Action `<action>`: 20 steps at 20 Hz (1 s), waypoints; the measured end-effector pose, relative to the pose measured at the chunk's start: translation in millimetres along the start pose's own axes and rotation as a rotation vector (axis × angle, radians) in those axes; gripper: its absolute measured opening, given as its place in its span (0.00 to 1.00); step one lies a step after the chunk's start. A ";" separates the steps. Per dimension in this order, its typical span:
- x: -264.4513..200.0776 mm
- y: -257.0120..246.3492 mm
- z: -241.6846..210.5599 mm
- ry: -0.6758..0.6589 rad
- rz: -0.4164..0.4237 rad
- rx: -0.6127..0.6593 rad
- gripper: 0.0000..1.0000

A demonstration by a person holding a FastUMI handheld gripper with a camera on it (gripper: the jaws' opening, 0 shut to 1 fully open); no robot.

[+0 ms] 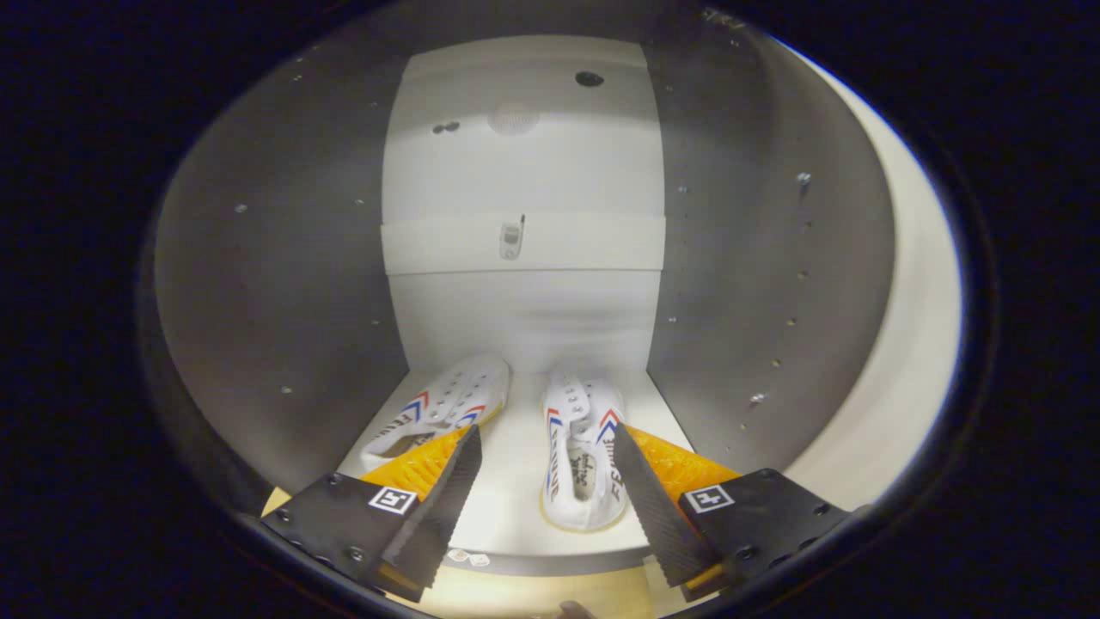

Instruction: Open the shoe cabinet door, grab the shoes and put them into the shoe cabinet, then close the shoe cabinet door.

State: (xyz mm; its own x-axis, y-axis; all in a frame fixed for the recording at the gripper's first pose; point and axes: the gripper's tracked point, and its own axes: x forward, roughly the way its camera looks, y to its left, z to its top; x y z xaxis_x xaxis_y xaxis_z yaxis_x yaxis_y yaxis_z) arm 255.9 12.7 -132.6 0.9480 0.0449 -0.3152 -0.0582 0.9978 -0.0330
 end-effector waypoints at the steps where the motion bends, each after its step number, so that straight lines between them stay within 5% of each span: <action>1: -16.3 2.9 1.5 -0.011 -0.001 0.006 0.97; 8: -158.7 16.6 -5.3 -0.077 -0.043 0.049 0.97; 13: -273.2 25.5 -33.2 -0.052 -0.001 0.077 0.97; 20: -415.3 -22.3 -54.7 -0.081 0.009 0.200 0.96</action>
State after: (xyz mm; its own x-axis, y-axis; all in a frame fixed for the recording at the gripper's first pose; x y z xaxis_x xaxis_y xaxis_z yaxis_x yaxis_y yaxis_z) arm -153.6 -31.0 -52.9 0.9703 0.0499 -0.2369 -0.0115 0.9869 0.1607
